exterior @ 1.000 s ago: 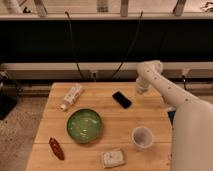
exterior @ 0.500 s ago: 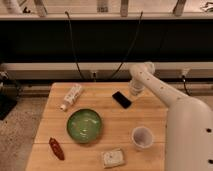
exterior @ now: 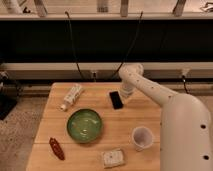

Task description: Push the eraser across the table

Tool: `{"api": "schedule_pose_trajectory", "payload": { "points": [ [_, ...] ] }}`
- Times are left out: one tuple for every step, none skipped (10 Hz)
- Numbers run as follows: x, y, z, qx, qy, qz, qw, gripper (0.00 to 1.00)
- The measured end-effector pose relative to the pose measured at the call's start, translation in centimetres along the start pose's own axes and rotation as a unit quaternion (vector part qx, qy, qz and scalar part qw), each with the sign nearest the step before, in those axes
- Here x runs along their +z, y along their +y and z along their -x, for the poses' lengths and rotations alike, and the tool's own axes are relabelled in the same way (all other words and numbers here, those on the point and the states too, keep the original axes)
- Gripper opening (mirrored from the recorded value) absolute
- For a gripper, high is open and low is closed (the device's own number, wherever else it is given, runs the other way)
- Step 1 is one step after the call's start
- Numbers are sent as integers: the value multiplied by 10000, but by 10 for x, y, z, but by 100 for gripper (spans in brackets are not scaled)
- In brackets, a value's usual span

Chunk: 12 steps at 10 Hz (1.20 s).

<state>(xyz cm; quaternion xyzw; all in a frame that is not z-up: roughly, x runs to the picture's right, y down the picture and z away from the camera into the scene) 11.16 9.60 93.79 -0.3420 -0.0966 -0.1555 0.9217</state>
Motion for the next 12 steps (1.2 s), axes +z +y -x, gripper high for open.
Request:
{"api": "schedule_pose_trajectory", "payload": {
  "points": [
    [1,0,7,-96,21,22,9999,0],
    [3,-4,23,-275,20,46,9996,0],
    [4,-7,35,-395,15,58,9992,0],
    [4,-9,43,-493,27,69,9988,0],
    [5,-11,56,-622,35,114,9980,0],
    [6,-14,69,-756,52,136,9970,0],
    [7,-14,79,-915,68,175,9956,0],
    [7,-13,83,-1048,110,193,9942,0],
    [8,-14,89,-1142,103,202,9932,0],
    [8,-15,91,-1165,100,194,9930,0],
    [8,-15,91,-1168,127,198,9929,0],
    [9,-16,96,-1182,140,208,9927,0]
  ]
}}
